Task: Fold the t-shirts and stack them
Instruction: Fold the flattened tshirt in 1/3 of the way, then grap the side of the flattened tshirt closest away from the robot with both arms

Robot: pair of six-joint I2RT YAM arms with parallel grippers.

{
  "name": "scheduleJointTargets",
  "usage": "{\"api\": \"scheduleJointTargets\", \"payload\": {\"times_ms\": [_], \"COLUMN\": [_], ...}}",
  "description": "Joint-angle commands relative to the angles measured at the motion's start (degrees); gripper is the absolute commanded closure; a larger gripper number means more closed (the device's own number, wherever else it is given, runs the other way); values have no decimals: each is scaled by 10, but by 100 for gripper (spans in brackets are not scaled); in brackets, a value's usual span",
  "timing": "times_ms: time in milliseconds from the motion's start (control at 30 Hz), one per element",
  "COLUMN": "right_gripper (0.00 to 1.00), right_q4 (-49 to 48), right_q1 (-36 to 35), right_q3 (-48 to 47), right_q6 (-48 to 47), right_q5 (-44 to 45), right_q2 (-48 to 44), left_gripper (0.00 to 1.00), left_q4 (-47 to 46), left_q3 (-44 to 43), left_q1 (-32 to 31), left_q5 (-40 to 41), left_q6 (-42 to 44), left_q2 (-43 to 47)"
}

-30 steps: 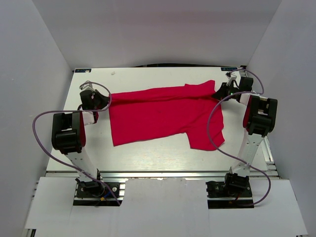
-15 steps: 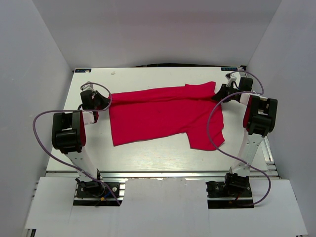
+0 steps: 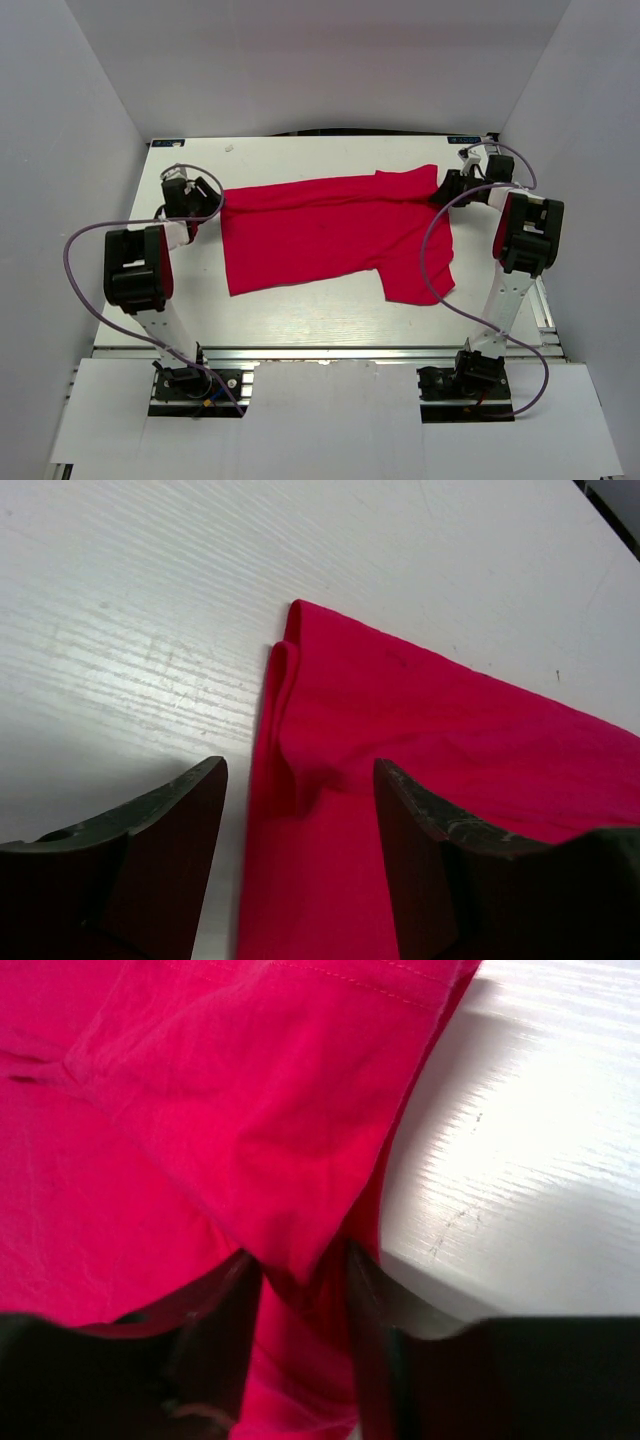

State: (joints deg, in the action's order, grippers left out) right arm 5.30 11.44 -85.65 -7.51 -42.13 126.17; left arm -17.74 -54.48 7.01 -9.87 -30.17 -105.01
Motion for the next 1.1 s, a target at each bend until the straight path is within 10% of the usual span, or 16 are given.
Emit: {"api": "scheduleJointTargets", "payload": {"times_ms": [0, 267, 500, 867, 1067], "right_gripper": [53, 11, 11, 11, 12], "right_q4": [16, 55, 165, 694, 642], "right_q1": [12, 27, 26, 26, 17], "right_q3": [-28, -22, -37, 91, 184], "right_q6": [-10, -34, -169, -1039, -1141], "right_q5": [-5, -30, -70, -101, -38], "right_q2": [-29, -95, -158, -295, -335], "left_gripper": [29, 26, 10, 29, 41], "left_q4": [26, 88, 188, 499, 570], "left_q3": [-12, -20, 20, 118, 159], "left_q1": [3, 4, 4, 4, 3], "left_q5": [26, 3, 6, -28, -61], "left_q6": [15, 26, -42, -202, -224], "left_q2": [66, 138, 262, 474, 517]}}
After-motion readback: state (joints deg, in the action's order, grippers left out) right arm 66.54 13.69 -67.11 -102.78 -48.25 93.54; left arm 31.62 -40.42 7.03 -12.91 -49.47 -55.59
